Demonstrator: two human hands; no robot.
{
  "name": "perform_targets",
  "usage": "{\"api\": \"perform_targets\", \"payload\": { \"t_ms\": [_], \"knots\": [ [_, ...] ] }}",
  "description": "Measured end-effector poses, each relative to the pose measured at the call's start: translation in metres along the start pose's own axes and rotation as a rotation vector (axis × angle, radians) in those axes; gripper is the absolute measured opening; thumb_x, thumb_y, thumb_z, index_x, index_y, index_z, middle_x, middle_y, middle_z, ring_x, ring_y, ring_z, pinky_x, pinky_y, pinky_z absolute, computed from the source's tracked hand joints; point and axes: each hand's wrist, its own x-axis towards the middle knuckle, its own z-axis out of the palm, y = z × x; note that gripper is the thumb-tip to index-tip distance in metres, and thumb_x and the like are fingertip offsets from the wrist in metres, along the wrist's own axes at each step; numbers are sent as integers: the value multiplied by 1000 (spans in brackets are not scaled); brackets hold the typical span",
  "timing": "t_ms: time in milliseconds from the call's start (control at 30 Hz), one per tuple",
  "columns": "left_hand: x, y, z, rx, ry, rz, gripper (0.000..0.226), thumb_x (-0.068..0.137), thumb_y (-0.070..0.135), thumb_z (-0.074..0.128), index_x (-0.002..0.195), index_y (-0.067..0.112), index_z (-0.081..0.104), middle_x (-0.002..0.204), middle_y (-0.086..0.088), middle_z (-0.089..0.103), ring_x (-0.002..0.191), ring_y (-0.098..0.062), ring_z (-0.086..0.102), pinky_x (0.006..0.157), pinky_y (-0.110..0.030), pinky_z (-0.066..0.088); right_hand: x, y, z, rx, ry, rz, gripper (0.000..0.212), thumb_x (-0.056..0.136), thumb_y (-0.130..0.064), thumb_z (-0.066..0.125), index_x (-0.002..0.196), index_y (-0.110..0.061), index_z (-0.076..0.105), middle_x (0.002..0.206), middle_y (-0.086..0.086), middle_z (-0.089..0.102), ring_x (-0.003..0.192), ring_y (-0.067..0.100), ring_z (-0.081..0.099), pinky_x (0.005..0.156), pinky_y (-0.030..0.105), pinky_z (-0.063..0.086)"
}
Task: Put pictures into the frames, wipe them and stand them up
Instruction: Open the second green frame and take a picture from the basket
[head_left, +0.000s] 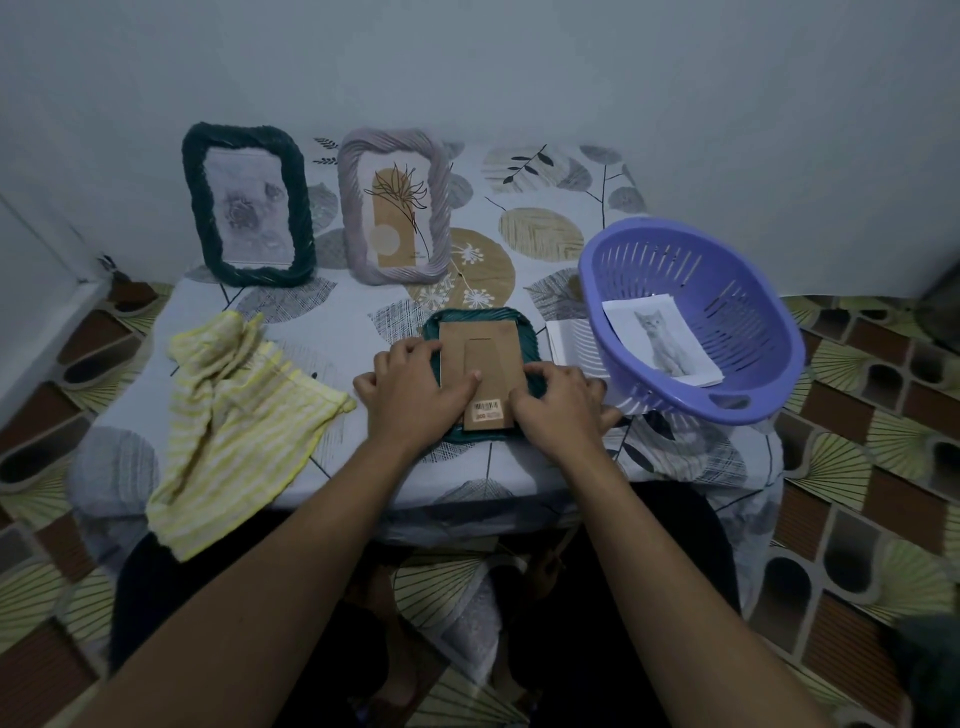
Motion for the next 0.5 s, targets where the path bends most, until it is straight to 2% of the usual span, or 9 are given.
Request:
{"api": "perform_targets", "payload": {
  "t_ms": [233,500],
  "knots": [
    [0,-1,0,-28,9,-11,66,80,71,57,132,31,54,137,3,48,127,-21,39,97,-42,25,4,-1,0,113,24,45,38,90,-40,54,126,-36,63,140,-8,53,135,24,30,104,48,19],
    [0,-1,0,-9,14,-4,67,80,73,55,132,31,54,137,3,49,126,-21,40,96,-42,26,1,-1,0,179,28,70,38,89,-37,55,125,-35,64,136,-4,57,135,22,29,103,45,18]
  ]
}}
